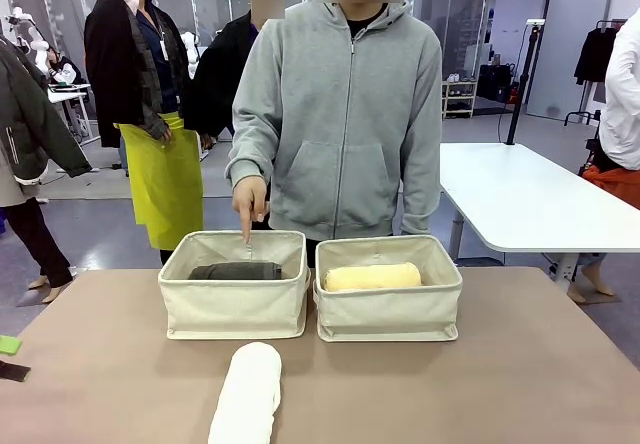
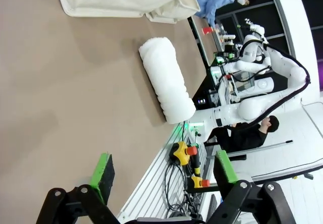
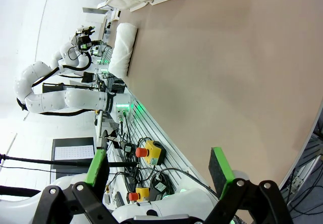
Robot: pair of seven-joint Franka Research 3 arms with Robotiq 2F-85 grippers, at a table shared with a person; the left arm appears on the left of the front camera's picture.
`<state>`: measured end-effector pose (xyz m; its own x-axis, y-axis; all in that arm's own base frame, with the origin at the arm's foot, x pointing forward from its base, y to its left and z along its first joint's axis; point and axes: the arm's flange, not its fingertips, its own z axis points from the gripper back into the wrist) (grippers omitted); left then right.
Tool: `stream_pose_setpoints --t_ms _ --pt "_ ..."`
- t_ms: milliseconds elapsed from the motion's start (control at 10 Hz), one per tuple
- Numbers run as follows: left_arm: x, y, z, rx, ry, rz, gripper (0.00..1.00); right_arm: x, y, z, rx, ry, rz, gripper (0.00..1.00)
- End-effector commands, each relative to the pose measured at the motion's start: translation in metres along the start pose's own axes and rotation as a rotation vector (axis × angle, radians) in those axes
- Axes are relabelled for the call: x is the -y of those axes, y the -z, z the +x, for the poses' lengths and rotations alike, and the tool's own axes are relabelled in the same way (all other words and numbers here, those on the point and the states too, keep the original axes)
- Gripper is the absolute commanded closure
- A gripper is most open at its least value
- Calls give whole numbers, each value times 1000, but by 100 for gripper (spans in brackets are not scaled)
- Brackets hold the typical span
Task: Divide the towels into two baskets.
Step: Pick up one hotel-folded towel from the bottom of the table and place it in the Fabric basket indicated by the person.
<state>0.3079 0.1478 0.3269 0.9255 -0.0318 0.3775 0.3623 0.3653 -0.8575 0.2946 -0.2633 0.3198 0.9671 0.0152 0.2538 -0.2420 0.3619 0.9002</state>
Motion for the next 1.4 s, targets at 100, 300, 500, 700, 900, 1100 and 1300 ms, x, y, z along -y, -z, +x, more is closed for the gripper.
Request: stream_pose_setpoints --t_ms 100,300,500,700,900,1100,1300 --pt "34 64 40 -162 -136 59 0 -3 0 -3 -7 6 -13 0" --pt "61 109 55 -215 -247 164 0 -3 0 -3 -7 6 -13 0" --pt "89 138 65 -234 -261 368 0 -3 0 -3 -7 6 -13 0" --pt "102 171 69 -276 -275 363 0 -3 0 -3 -7 6 -13 0" --pt "106 204 70 -291 -279 462 0 -3 0 -3 -7 6 -13 0" --pt "103 232 64 -290 -260 463 0 -3 0 -3 -7 6 -13 0" --pt "98 242 59 -225 -231 428 0 -3 0 -3 -7 6 -13 0"
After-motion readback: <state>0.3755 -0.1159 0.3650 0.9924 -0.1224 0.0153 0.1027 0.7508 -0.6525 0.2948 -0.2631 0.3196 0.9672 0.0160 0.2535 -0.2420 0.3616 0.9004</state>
